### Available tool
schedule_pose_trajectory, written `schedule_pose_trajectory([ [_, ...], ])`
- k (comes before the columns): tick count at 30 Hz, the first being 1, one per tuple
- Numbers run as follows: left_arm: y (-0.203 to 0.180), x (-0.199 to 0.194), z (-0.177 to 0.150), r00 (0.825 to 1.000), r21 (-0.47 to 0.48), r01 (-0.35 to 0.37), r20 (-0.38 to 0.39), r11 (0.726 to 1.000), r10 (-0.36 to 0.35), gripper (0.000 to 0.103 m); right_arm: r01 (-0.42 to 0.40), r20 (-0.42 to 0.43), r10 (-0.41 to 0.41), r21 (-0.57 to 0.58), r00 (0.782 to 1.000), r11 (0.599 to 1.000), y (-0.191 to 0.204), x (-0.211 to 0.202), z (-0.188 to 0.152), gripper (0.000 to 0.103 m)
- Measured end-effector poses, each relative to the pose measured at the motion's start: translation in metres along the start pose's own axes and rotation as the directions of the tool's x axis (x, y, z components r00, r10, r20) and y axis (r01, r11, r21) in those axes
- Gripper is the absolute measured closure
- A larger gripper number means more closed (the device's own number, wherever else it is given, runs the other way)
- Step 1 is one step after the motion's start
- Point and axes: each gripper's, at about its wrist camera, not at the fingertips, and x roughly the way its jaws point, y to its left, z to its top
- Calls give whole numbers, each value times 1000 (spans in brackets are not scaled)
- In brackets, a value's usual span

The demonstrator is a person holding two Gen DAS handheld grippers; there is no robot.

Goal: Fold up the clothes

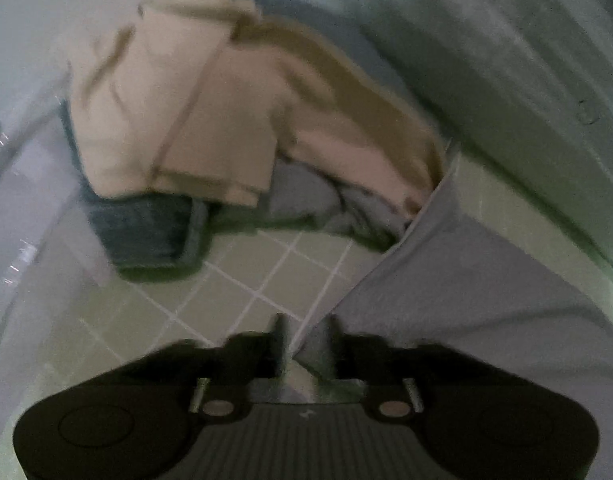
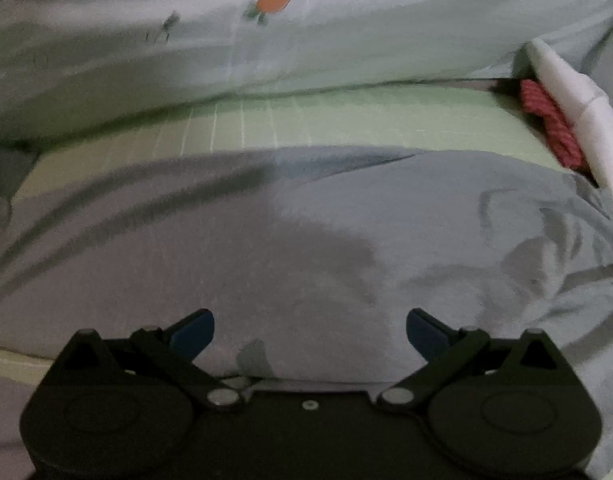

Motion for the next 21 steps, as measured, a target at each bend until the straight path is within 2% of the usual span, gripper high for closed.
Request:
schedule_pose_trajectory([
  [1,-11,-11,-6,1000,13,-3,28,1000,3,40,-6,19,6,15,1000,1000,-6,-8,-1,0],
  [2,-21,-20,-13,999,21,-1,52,1000,0,30,-10,36,9,30,999,1000,-14,-15,-2,0],
  [5,-47,-45,-41,996,60,17,85,998,-22,21,-4,85,-1,65,996,998,-45,-37,-13,0],
  [9,-73,-69,-86,997,112,28,74,993,-36,19,26,91,-37,114,995,993,-93,-54,-33,0],
  [21,-162,-103,-248,997,176,24,-80,984,-10,19,101,-7,-102,201,995,974,-245,-71,-75,0],
])
